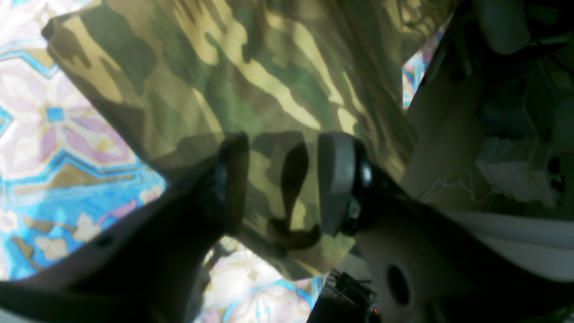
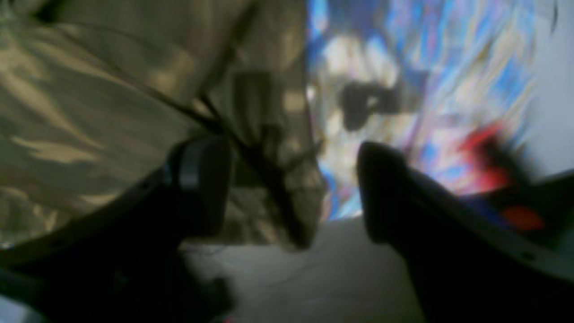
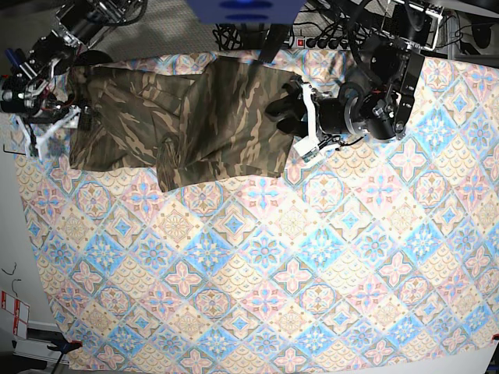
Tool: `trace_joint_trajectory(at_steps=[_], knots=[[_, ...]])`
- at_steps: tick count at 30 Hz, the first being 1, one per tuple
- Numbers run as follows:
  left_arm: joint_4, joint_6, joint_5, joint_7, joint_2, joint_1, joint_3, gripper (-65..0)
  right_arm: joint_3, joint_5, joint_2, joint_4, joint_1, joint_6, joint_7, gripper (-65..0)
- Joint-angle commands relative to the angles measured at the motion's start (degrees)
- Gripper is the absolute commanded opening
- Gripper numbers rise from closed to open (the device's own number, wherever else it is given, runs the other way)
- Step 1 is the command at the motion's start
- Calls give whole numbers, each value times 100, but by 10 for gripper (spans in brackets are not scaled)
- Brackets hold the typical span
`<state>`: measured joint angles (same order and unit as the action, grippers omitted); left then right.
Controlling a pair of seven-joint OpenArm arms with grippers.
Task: Fold the T-shirt properly
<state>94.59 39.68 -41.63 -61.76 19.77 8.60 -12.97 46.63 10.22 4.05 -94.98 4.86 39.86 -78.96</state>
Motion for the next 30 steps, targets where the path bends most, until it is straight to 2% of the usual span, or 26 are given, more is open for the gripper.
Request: trace_joint_trajectory(at_steps=[1,5,7,14,22,26,30], knots=[[84,32,-132,97,41,-47,27,-392,106,301,91,175,-165,14,76,-208],[84,32,-132,53,41,-56,27,-393,256,1066,645,1511,-289,14,129,-208],[84,32,-132,53,41,-64,27,-393,264,1330,821,1959,-315,14,199,-208],[84,32,-132,53,41,-64,27,-392,264,1409,1190,2047,-297,14,621,-208],[93,32,-132,53,41,-64,27,-391,247,1330,1322,2214,-297,14,665,-209],[93,32,-141,53,41,-64,27,-391,229,1066,1313,2795,-306,14,973,-209],[93,32,-141,53,41,-73,27,-391,-193,1066,1296,3155,-315,14,1043,-209]])
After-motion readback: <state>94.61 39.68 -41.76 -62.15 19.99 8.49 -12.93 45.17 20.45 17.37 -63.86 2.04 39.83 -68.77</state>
